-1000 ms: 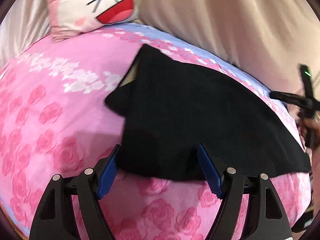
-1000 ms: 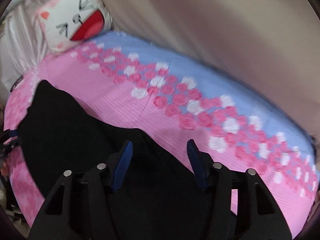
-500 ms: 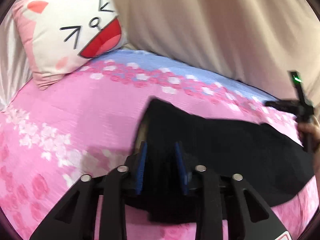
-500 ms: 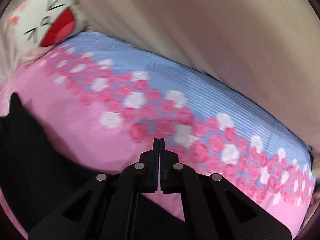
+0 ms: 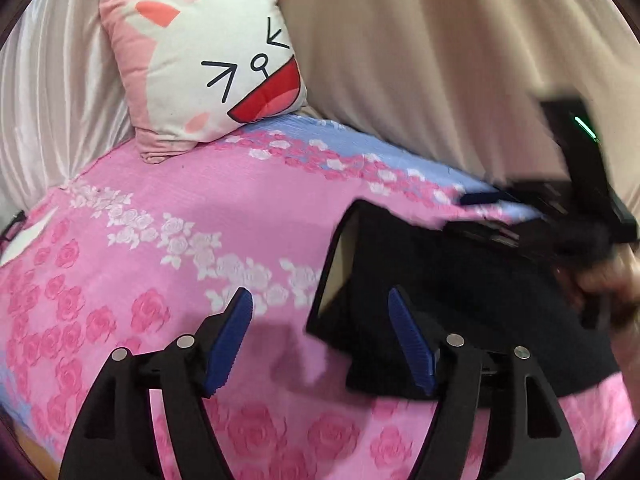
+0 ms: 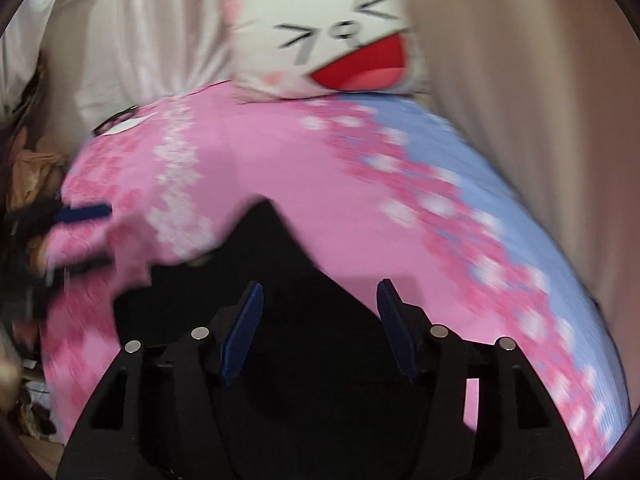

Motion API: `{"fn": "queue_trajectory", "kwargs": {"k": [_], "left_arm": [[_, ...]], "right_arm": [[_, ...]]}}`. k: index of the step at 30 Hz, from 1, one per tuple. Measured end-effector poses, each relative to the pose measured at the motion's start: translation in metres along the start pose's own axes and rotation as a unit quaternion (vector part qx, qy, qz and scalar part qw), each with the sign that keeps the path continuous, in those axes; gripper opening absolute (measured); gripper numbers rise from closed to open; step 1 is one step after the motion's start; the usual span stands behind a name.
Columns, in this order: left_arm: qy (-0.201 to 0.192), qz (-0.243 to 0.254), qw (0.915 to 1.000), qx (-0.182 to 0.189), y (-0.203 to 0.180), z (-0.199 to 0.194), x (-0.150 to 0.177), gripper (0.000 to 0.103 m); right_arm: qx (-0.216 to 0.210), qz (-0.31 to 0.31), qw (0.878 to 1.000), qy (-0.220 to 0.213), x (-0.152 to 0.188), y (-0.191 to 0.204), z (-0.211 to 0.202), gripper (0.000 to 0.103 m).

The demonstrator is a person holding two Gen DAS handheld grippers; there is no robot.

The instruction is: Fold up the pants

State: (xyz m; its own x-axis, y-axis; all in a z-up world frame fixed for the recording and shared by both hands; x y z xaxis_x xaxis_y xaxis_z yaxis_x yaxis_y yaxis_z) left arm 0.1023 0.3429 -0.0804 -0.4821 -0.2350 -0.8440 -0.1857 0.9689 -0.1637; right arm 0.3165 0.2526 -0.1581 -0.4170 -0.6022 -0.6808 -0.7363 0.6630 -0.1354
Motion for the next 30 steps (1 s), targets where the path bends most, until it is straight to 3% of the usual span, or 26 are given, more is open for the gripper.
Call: {"fn": "queue_trajectory", "kwargs": {"k": [2, 3, 4, 6, 9, 12, 13, 14, 16, 19, 21, 25, 28, 30], "left_arm": [[0.008, 0.017, 0.9998, -0.006, -0.001, -0.004, 0.01, 0.069], [0.011, 0.021, 0.9997, -0.011, 0.0, -0.005, 0.013, 0.069], [0.014, 0.025, 0.9995, -0.015, 0.002, -0.005, 0.017, 0.069], [0.017, 0.026, 0.9993, -0.02, 0.008, -0.008, 0.021, 0.069], [0.016, 0.024, 0.9995, -0.015, 0.012, -0.011, 0.02, 0.069], [0.004, 0.028, 0.9996, 0.006, -0.003, -0.007, 0.009, 0.069], [0.0, 0.027, 0.9995, 0.015, -0.01, -0.005, 0.005, 0.069], [-0.004, 0.027, 0.9992, 0.029, -0.02, -0.003, 0.0, 0.069], [-0.01, 0.034, 0.9981, 0.051, -0.036, 0.0, -0.006, 0.069], [-0.011, 0.052, 0.9955, 0.079, -0.06, 0.005, -0.01, 0.069], [-0.007, 0.06, 0.9952, 0.077, -0.069, 0.013, -0.011, 0.075], [0.019, 0.057, 0.9967, 0.055, -0.065, 0.042, -0.007, 0.077], [0.067, 0.059, 0.9957, 0.025, -0.056, 0.072, 0.007, 0.077], [0.086, 0.068, 0.994, 0.0, -0.053, 0.083, 0.018, 0.077]], "right_arm": [[0.018, -0.046, 0.998, 0.024, -0.004, 0.02, 0.033, 0.061], [0.018, -0.053, 0.998, 0.039, -0.002, 0.024, 0.043, 0.032], [0.03, -0.05, 0.997, 0.046, -0.003, 0.022, 0.053, 0.021], [0.043, -0.025, 0.999, 0.021, -0.018, 0.012, 0.048, 0.013], [0.062, 0.029, 0.998, -0.011, -0.044, -0.014, 0.039, 0.013], [0.04, 0.02, 0.996, 0.084, -0.02, -0.003, 0.095, 0.028], [0.067, -0.007, 0.996, 0.061, -0.023, 0.003, 0.095, 0.038], [0.067, -0.022, 0.996, 0.048, -0.025, 0.008, 0.089, 0.041], [0.038, -0.003, 0.999, -0.003, -0.035, 0.008, 0.052, 0.06], [0.05, 0.033, 0.996, -0.067, -0.033, -0.025, -0.023, 0.065], [0.071, 0.06, 0.993, -0.071, -0.012, -0.061, -0.063, 0.065], [0.183, 0.135, 0.974, -0.018, 0.082, -0.172, -0.128, 0.062], [0.181, 0.207, 0.961, 0.028, 0.146, -0.22, -0.138, 0.054], [0.169, 0.202, 0.964, 0.049, 0.16, -0.221, -0.13, 0.054]]}}
Point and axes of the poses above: each gripper's, at about its wrist camera, not at the fingertips, and z roughly the way its jaws point, y to its left, x to its underside, the point moved 6 cm from there along z, roughly the way its jaws point, and after that the axes turned 9 degrees about -y, right-handed, at the moved point
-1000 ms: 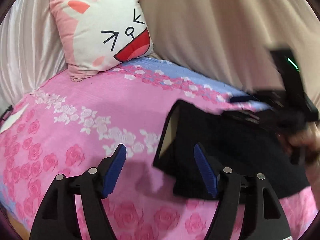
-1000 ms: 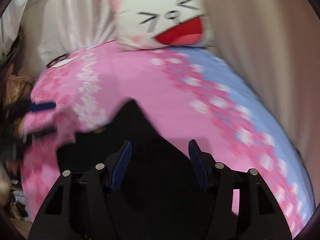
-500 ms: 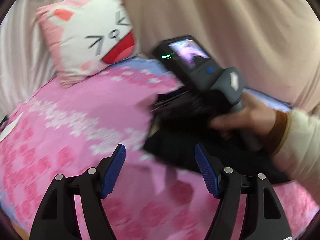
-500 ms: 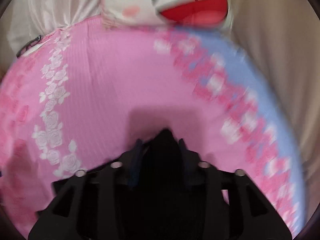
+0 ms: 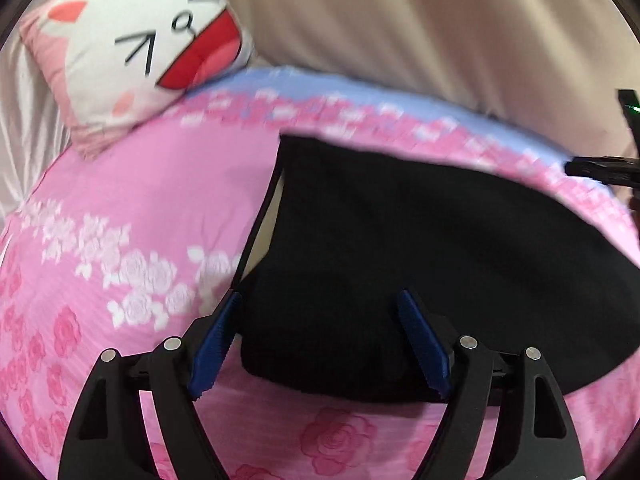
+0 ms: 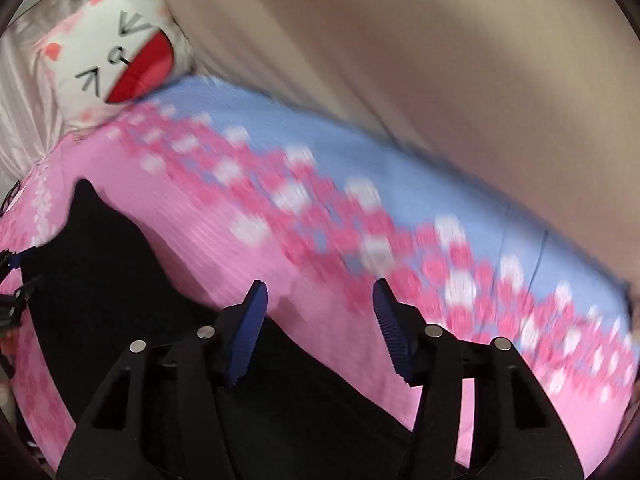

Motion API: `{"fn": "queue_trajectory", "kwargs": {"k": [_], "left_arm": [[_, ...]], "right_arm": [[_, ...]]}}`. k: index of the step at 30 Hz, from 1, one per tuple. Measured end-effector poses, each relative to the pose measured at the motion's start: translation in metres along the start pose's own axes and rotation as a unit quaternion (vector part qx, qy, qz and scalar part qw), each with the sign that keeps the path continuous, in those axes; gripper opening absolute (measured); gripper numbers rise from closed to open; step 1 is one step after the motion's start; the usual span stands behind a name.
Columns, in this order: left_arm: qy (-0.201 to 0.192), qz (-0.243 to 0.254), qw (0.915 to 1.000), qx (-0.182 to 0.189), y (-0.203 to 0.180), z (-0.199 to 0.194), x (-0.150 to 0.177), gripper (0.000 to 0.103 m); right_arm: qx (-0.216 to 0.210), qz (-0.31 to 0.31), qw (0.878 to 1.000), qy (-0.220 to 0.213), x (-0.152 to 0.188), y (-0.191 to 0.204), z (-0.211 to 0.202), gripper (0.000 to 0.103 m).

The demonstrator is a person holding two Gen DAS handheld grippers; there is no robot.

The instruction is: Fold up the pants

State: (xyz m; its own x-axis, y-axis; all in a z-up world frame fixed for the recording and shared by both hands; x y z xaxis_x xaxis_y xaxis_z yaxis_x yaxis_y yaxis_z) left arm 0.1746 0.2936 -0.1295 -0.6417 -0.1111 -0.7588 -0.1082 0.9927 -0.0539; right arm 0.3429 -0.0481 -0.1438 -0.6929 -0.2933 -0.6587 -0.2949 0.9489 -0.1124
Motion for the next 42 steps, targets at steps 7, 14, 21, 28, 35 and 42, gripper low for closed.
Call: {"fn": "queue_trajectory", "kwargs": {"k": [7, 14, 21, 28, 35, 42], "left_arm": [[0.02, -0.024, 0.999, -0.032, 0.014, 0.002, 0.012, 0.089], [0.021, -0.041, 0.9984, -0.034, 0.018, -0.004, 0.01, 0.089], [-0.022, -0.08, 0.9939, -0.073, 0.063, -0.058, 0.004, 0.088], [-0.047, -0.125, 0.9824, -0.131, 0.11, -0.103, 0.007, 0.087], [-0.038, -0.097, 0.9883, -0.112, 0.108, -0.105, 0.014, 0.087], [-0.037, -0.061, 0.9974, -0.008, 0.067, -0.063, -0.005, 0.087]], "right_arm": [[-0.008, -0.073, 0.997, 0.022, 0.017, 0.048, 0.031, 0.008], [0.049, 0.049, 0.996, -0.053, -0.008, -0.026, 0.01, 0.001], [-0.002, -0.111, 0.986, -0.123, 0.017, 0.096, -0.067, 0.059], [-0.08, -0.315, 0.935, -0.142, 0.053, 0.316, -0.045, 0.066], [-0.129, -0.261, 0.954, -0.075, 0.008, 0.349, 0.006, 0.014], [-0.243, -0.139, 0.958, -0.058, -0.057, 0.298, -0.029, 0.015]]}}
Point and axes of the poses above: each gripper's, at about its wrist camera, not at the fingertips, and z roughly the way its jaws point, y to its left, x to its underside, the point moved 6 cm from there along z, roughly the way its jaws point, and after that the axes turned 9 degrees about -y, right-handed, at the moved point
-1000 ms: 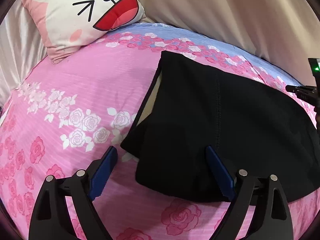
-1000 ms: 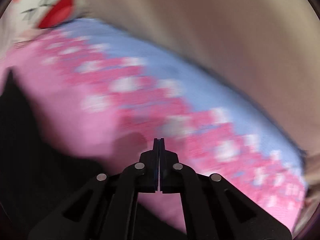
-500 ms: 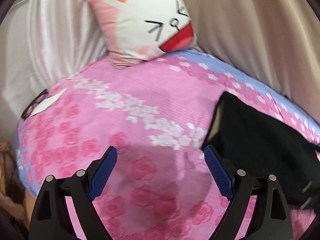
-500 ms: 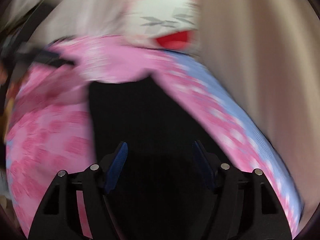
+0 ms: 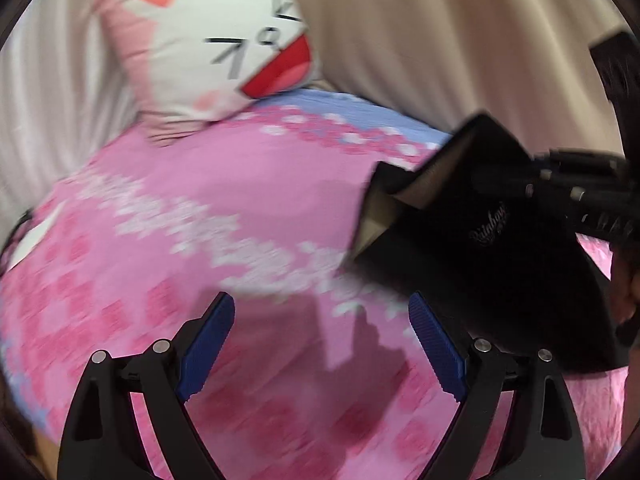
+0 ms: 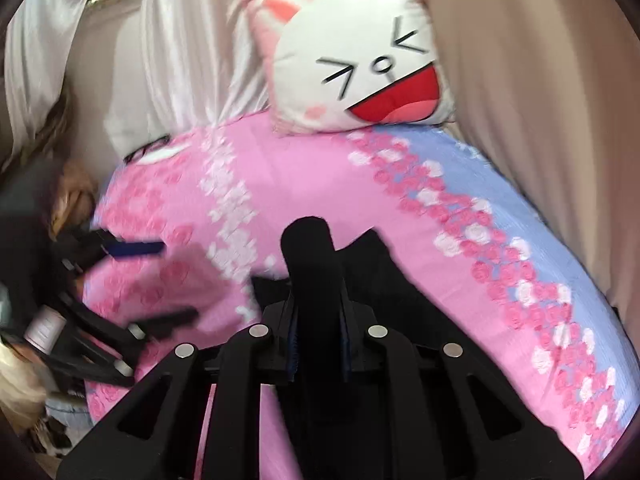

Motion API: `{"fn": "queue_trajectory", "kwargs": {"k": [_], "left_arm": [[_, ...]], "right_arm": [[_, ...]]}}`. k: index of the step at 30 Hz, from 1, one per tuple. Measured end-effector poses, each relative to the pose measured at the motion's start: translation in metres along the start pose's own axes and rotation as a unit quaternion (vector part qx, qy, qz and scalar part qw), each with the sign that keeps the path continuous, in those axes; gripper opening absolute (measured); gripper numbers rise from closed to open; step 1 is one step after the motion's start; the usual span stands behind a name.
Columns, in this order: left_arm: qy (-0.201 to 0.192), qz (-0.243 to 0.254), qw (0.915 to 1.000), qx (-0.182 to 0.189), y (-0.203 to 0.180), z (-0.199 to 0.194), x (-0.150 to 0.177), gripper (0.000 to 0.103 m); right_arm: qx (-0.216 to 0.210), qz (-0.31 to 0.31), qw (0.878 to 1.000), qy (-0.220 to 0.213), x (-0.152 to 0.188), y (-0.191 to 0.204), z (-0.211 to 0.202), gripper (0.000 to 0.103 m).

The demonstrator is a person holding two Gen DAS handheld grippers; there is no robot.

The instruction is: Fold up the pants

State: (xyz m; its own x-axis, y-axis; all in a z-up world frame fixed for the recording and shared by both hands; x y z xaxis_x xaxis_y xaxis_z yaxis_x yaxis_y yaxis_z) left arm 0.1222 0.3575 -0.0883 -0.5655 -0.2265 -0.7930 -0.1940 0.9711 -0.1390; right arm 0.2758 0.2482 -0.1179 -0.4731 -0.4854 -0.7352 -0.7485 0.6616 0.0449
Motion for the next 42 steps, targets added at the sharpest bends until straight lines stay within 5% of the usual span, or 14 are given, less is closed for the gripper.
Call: {"fn": "queue_trajectory", "kwargs": {"k": [10, 12, 14, 18, 23, 26, 27, 29, 31, 33, 36, 38, 40, 42], "left_arm": [[0.054, -0.031, 0.9956, 0.07, -0.025, 0.067, -0.004, 0.086], [0.071, -0.03, 0.9937, 0.081, -0.034, 0.081, -0.002, 0.077], [0.07, 0.034, 0.9967, 0.023, -0.039, 0.083, -0.001, 0.035], [0.093, -0.009, 0.9925, 0.078, -0.024, 0.059, 0.01, 0.023], [0.097, -0.05, 0.9884, 0.106, -0.011, 0.013, 0.036, 0.024], [0.089, -0.054, 0.992, 0.071, -0.004, 0.005, 0.04, 0.021], [0.096, -0.038, 0.9944, 0.023, 0.005, 0.003, 0.044, 0.019], [0.09, -0.024, 0.9947, -0.045, 0.033, -0.012, 0.046, 0.031], [0.086, -0.039, 0.9939, -0.057, 0.052, -0.027, 0.046, 0.032], [0.065, -0.045, 0.9933, -0.084, 0.069, -0.049, 0.035, 0.032], [0.023, -0.034, 0.9961, -0.078, 0.057, -0.071, 0.009, 0.032], [-0.005, -0.015, 0.9987, -0.048, 0.03, -0.077, -0.009, 0.045], [-0.027, 0.015, 0.9993, -0.02, -0.007, -0.065, -0.025, 0.064], [-0.031, 0.054, 0.9981, 0.0, -0.047, -0.036, -0.031, 0.066]], "right_arm": [[0.108, -0.02, 0.993, -0.049, -0.029, -0.021, -0.017, 0.014], [0.123, -0.024, 0.991, -0.054, -0.038, -0.026, -0.02, 0.014], [0.143, -0.029, 0.987, -0.061, -0.047, -0.032, -0.025, 0.014], [0.149, -0.027, 0.984, -0.091, -0.06, -0.026, -0.037, 0.014], [0.084, -0.067, 0.993, -0.052, -0.023, 0.033, -0.002, 0.014], [0.012, -0.076, 0.997, 0.016, 0.036, 0.081, 0.044, 0.014], [-0.003, -0.068, 0.997, 0.031, 0.049, 0.088, 0.053, 0.012], [-0.014, -0.069, 0.997, 0.028, 0.07, 0.097, 0.058, 0.021], [-0.063, -0.033, 0.997, 0.018, 0.069, 0.098, 0.038, 0.062], [-0.102, 0.014, 0.994, -0.021, 0.059, 0.087, 0.004, 0.061], [-0.025, 0.045, 0.995, -0.081, 0.049, 0.025, -0.055, 0.061], [0.095, 0.068, 0.989, -0.091, 0.059, -0.052, -0.095, 0.061], [0.234, 0.084, 0.966, -0.067, 0.08, -0.128, -0.121, 0.06], [0.297, 0.124, 0.946, -0.035, 0.105, -0.194, -0.138, 0.052]]}}
Point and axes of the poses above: each gripper's, at about its wrist camera, not at the fingertips, and z roughly the way its jaws point, y to its left, x to its underside, the point moved 6 cm from there along z, roughly the way its jaws point, and after that the axes turned 9 degrees about -y, right-handed, at the moved point
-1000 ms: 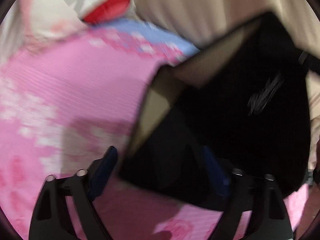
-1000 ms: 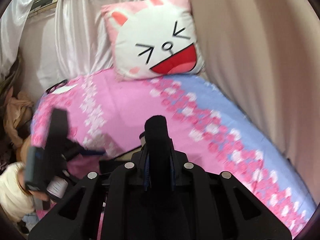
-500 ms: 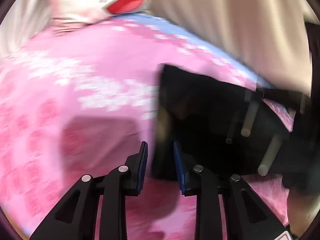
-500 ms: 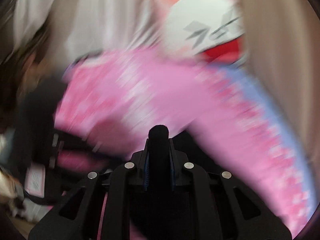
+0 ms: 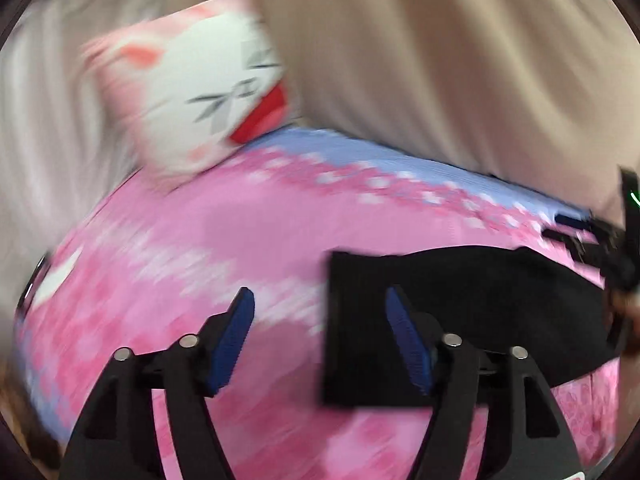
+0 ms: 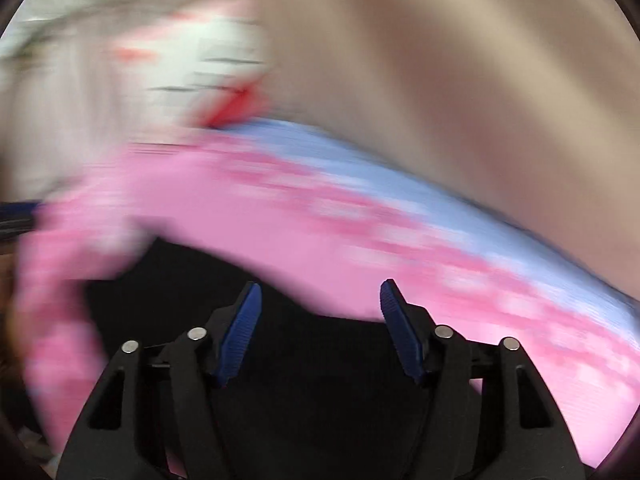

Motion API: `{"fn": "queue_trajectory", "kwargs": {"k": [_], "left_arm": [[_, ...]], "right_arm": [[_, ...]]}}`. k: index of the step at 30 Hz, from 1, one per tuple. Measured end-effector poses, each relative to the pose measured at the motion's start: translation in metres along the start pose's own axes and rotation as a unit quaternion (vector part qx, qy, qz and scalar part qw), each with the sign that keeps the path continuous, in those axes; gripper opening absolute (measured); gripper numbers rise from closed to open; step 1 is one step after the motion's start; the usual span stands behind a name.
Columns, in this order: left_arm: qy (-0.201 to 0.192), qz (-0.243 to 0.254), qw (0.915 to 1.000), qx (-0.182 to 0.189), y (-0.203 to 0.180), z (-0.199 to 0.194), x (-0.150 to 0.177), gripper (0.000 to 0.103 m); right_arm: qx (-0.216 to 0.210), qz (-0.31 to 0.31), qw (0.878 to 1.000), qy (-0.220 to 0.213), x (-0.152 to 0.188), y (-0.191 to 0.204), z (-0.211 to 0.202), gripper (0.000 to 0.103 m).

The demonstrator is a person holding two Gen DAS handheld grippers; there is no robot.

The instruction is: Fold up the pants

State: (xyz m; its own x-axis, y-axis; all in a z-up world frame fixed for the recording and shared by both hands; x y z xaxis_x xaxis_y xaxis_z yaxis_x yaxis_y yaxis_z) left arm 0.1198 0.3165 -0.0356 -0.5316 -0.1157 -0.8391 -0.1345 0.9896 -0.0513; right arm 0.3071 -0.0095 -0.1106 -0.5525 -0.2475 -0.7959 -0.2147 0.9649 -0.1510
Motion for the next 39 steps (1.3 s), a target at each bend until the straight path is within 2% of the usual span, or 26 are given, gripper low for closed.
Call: {"fn": "queue_trajectory", "kwargs": {"k": [2, 5, 6, 7, 8, 9, 10, 12, 14, 16, 18, 19, 20, 21, 22, 23, 24, 26, 28, 30, 31, 32, 33, 34, 37, 39], "left_arm": [[0.025, 0.029, 0.9992, 0.012, -0.029, 0.034, 0.012, 0.066], [0.086, 0.033, 0.9957, 0.0, -0.042, 0.086, 0.043, 0.066], [0.101, 0.032, 0.9943, -0.01, -0.04, 0.096, 0.054, 0.066], [0.105, 0.028, 0.9939, -0.017, -0.04, 0.1, 0.062, 0.069], [0.084, 0.027, 0.9959, -0.019, -0.038, 0.097, 0.063, 0.071], [0.085, 0.025, 0.9958, -0.022, -0.037, 0.094, 0.065, 0.072], [0.086, 0.021, 0.9958, -0.026, -0.035, 0.093, 0.066, 0.074], [0.09, 0.01, 0.9955, -0.027, -0.033, 0.09, 0.069, 0.076], [0.095, -0.002, 0.9951, -0.028, -0.025, 0.091, 0.072, 0.081], [0.098, -0.011, 0.9948, -0.024, -0.022, 0.091, 0.072, 0.081], [0.098, -0.007, 0.9947, -0.03, -0.023, 0.091, 0.072, 0.081], [0.097, -0.001, 0.9946, -0.038, -0.026, 0.091, 0.071, 0.081], [0.096, 0.005, 0.9944, -0.044, -0.027, 0.09, 0.069, 0.081], [0.095, 0.011, 0.9941, -0.052, -0.03, 0.089, 0.067, 0.081], [0.094, 0.015, 0.9936, -0.061, -0.032, 0.088, 0.066, 0.08], [0.091, 0.018, 0.9932, -0.071, -0.036, 0.083, 0.062, 0.078], [0.085, 0.019, 0.9937, -0.07, -0.043, 0.078, 0.058, 0.077], [0.064, 0.02, 0.9962, -0.055, -0.062, 0.064, 0.046, 0.077], [0.051, 0.026, 0.9975, -0.043, -0.084, 0.057, 0.037, 0.077], [0.037, 0.039, 0.9982, -0.026, -0.117, 0.054, 0.03, 0.078], [0.037, 0.049, 0.9979, -0.02, -0.132, 0.055, 0.029, 0.078], [0.04, 0.067, 0.9969, -0.014, -0.149, 0.059, 0.031, 0.078], [0.045, 0.084, 0.9954, -0.011, -0.165, 0.062, 0.034, 0.078], [0.048, 0.099, 0.9938, -0.012, -0.178, 0.064, 0.038, 0.078], [0.052, 0.112, 0.9923, 0.007, -0.213, 0.063, 0.043, 0.078], [0.052, 0.109, 0.9924, 0.026, -0.235, 0.062, 0.044, 0.078]], "right_arm": [[0.0, 0.006, 0.999, 0.041, 0.011, -0.022, 0.02, 0.051], [-0.012, -0.058, 0.994, 0.096, 0.032, -0.006, 0.055, 0.051], [-0.003, -0.086, 0.991, 0.105, 0.04, 0.001, 0.067, 0.045], [0.007, -0.113, 0.989, 0.099, 0.042, 0.007, 0.075, 0.029], [0.021, -0.115, 0.989, 0.091, 0.036, 0.004, 0.082, 0.027], [0.034, -0.108, 0.99, 0.088, 0.031, -0.002, 0.086, 0.025], [0.084, -0.11, 0.987, 0.083, 0.023, -0.016, 0.096, 0.008], [0.08, -0.061, 0.993, 0.057, 0.011, -0.033, 0.093, 0.011], [0.025, 0.013, 0.999, 0.026, 0.005, -0.044, 0.064, 0.011], [-0.012, 0.007, 1.0, 0.02, 0.015, -0.037, 0.036, 0.012], [-0.059, -0.018, 0.997, 0.045, 0.04, -0.022, 0.032, 0.011], [-0.042, -0.04, 0.996, 0.066, 0.054, -0.024, 0.043, 0.011], [0.0, -0.053, 0.996, 0.068, 0.062, -0.037, 0.052, 0.012], [0.022, -0.035, 0.998, 0.051, 0.061, -0.053, 0.051, 0.029], [0.06, 0.005, 0.997, 0.044, 0.057, -0.075, 0.042, 0.036], [0.082, 0.028, 0.996, 0.027, 0.051, -0.089, 0.027, 0.036], [0.07, 0.043, 0.997, 0.0, 0.046, -0.093, 0.007, 0.036], [0.043, 0.044, 0.998, -0.011, 0.054, -0.093, -0.023, 0.035], [0.049, 0.034, 0.998, 0.007, 0.082, -0.104, -0.039, 0.035], [0.085, 0.024, 0.995, 0.042, 0.122, -0.132, -0.05, 0.035], [0.132, 0.018, 0.989, 0.069, 0.153, -0.165, -0.061, 0.035], [0.139, 0.034, 0.987, 0.067, 0.171, -0.187, -0.076, 0.041], [0.133, 0.079, 0.987, 0.052, 0.187, -0.213, -0.099, 0.059], [0.161, 0.123, 0.977, 0.064, 0.211, -0.25, -0.127, 0.058], [0.285, 0.168, 0.941, 0.075, 0.267, -0.33, -0.205, 0.058], [0.311, 0.238, 0.918, 0.062, 0.303, -0.373, -0.251, 0.058]]}}
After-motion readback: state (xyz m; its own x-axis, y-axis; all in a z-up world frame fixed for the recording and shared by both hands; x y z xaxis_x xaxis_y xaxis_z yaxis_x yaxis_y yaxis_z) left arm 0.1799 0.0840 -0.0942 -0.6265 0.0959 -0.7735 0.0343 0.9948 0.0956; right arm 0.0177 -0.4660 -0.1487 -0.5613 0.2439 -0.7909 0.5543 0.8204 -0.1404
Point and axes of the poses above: each gripper's, at about its wrist camera, not at the fingertips, and z roughly the way its jaws point, y to its left, x to its underside, the point moved 6 cm from there along z, roughly the way its jaws point, and after that the axes turned 9 degrees about -y, right-handed, at the moved point
